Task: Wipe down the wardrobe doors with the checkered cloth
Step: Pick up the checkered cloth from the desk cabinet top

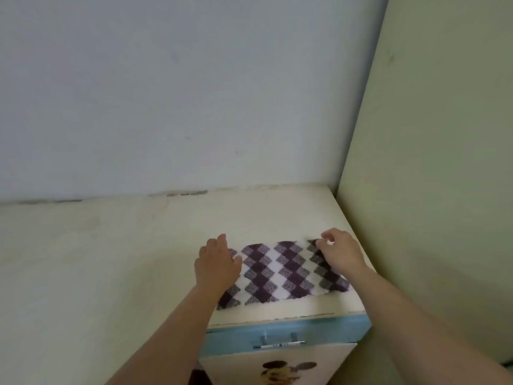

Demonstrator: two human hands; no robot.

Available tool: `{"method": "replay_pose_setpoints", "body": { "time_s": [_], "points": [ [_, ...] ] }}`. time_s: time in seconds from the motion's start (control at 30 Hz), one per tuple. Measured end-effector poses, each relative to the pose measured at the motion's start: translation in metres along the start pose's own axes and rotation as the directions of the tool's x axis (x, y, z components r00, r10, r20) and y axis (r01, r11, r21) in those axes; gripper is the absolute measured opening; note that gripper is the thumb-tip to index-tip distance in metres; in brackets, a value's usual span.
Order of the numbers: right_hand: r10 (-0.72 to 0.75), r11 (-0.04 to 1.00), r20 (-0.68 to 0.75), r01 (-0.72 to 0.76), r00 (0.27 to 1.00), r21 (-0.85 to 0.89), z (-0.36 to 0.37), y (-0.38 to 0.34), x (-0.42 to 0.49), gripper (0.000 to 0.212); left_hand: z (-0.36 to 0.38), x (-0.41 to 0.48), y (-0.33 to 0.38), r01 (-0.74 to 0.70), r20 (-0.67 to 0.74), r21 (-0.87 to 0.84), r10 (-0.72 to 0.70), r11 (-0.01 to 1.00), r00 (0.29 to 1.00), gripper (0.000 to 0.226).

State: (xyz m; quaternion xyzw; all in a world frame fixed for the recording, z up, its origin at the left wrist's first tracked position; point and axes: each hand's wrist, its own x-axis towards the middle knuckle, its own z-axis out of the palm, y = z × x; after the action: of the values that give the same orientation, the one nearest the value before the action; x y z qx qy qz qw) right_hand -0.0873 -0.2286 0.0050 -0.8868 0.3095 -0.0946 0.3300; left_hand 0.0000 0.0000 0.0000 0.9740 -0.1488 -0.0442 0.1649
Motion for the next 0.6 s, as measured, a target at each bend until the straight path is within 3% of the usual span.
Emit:
{"method": "replay_pose_setpoints", "body": {
  "time_s": [0.13, 0.27, 0.37, 0.5, 0.6],
  "points": [
    [0.056, 0.994, -0.008, -0.057, 0.998, -0.097, 0.005, 0.005, 0.002, 0.034, 0.006, 0.009, -0.004, 0.138, 0.027, 0.036, -0.139, 0.99, 0.99, 0.054],
    [0.106, 0.967, 0.014, -0.1, 0.994, -0.234, 0.013, 0.009, 0.005, 0.034, 0.016, 0.016, -0.008, 0.263, 0.076, 0.06, -0.267, 0.963, 0.961, 0.068],
    [0.14, 0.93, 0.051, -0.113, 0.989, -0.351, 0.019, 0.008, 0.006, 0.037, 0.022, 0.019, -0.01, 0.272, 0.076, 0.095, -0.279, 0.958, 0.957, 0.074],
    [0.198, 0.913, 0.106, -0.144, 0.974, -0.381, 0.029, 0.008, 0.006, 0.056, 0.028, 0.021, -0.01, 0.262, 0.116, 0.128, -0.277, 0.957, 0.954, 0.071],
    [0.228, 0.907, 0.148, -0.155, 0.962, -0.392, 0.037, 0.01, 0.004, 0.066, 0.032, 0.021, -0.011, 0.287, 0.157, 0.048, -0.291, 0.957, 0.944, 0.064]
  ]
}}
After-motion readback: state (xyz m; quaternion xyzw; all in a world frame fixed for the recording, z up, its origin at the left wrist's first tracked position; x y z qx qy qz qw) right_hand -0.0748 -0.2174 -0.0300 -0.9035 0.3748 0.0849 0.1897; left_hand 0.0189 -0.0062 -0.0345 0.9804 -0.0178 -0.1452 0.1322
